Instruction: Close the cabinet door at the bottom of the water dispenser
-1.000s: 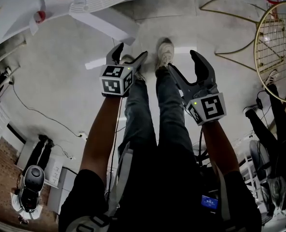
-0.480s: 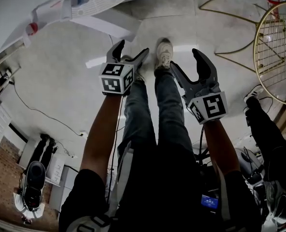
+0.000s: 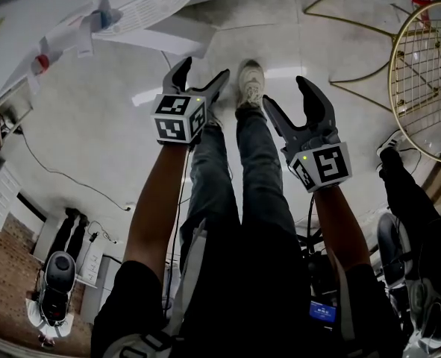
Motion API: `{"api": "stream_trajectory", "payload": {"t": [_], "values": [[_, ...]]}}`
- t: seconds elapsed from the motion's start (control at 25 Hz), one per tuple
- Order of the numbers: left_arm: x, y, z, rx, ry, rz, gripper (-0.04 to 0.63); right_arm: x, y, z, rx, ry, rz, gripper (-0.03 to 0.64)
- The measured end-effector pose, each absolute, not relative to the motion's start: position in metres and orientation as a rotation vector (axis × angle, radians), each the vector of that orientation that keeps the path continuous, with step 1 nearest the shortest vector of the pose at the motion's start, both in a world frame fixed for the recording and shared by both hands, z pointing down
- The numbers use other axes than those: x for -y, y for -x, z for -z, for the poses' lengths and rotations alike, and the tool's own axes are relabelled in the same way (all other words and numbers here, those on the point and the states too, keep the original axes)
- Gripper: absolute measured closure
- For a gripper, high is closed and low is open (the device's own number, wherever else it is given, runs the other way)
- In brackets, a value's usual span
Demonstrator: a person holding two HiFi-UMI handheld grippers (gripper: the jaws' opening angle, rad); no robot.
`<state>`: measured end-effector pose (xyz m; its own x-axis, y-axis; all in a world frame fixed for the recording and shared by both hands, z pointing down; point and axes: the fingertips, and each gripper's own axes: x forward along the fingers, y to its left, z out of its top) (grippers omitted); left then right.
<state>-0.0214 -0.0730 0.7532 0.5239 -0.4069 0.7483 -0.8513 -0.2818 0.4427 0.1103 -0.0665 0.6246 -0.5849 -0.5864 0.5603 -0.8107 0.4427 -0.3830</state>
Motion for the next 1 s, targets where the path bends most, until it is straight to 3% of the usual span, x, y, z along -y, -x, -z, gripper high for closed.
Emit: {"api": "stream_trajectory", "payload": {"t": [1.0], "values": [[0.114,0.0,-0.754,0.996,-1.933,-0.644,0.184,0.093,-0.127,-0.636,2.321,-1.251,-0.943,0.302]]}}
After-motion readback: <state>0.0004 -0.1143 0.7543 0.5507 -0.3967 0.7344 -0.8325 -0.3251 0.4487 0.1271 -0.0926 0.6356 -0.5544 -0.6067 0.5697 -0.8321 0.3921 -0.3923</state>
